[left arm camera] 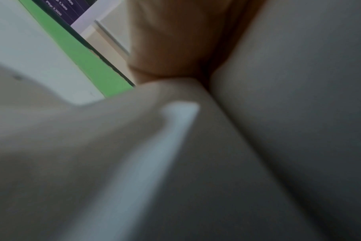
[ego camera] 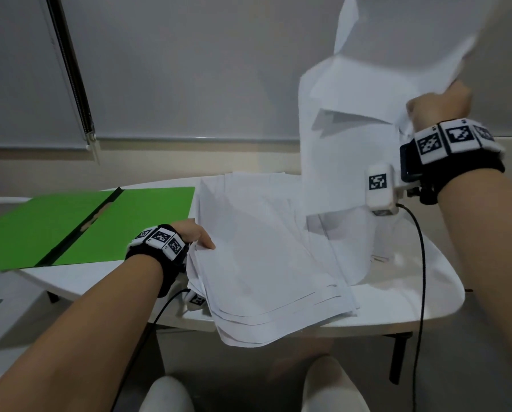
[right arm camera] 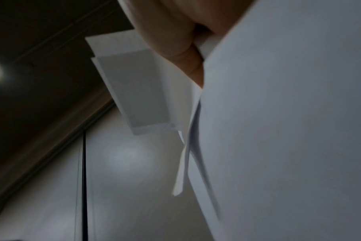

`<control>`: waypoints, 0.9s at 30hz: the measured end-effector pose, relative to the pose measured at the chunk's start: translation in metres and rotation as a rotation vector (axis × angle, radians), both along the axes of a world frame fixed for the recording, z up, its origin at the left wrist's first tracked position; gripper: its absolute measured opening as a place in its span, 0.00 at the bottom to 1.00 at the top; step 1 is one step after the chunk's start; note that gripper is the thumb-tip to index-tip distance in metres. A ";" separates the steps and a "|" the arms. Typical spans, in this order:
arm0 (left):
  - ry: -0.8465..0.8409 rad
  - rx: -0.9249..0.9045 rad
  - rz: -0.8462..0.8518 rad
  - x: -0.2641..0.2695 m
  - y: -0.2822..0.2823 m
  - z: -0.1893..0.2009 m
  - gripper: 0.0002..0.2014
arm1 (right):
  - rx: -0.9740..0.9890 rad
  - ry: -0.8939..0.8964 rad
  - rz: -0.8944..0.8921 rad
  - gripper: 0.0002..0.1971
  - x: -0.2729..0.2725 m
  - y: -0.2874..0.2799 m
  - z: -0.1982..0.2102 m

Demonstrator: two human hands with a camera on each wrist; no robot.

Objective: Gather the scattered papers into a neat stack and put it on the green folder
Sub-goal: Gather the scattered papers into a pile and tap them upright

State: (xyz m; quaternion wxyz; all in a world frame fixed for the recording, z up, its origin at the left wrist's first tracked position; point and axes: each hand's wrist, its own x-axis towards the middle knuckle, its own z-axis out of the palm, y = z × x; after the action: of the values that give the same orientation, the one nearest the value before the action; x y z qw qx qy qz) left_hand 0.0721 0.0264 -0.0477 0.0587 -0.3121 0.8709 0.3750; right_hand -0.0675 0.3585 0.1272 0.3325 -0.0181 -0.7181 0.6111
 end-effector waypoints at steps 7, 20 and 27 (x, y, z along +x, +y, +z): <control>0.028 0.048 -0.011 0.003 0.002 0.000 0.25 | 0.003 -0.309 0.335 0.10 -0.003 -0.016 -0.034; 0.295 0.631 0.053 0.003 -0.007 -0.012 0.29 | 0.927 -0.788 0.729 0.11 0.010 -0.059 -0.155; 0.190 0.318 0.018 0.006 0.006 -0.001 0.06 | 0.974 -0.833 1.051 0.33 0.007 -0.052 -0.170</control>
State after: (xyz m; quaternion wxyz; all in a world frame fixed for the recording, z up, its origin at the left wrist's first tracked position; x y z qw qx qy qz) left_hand 0.0778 0.0322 -0.0489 0.0217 -0.2697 0.7996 0.5361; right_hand -0.0601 0.3064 -0.0428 -0.3194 0.2410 -0.8815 0.2506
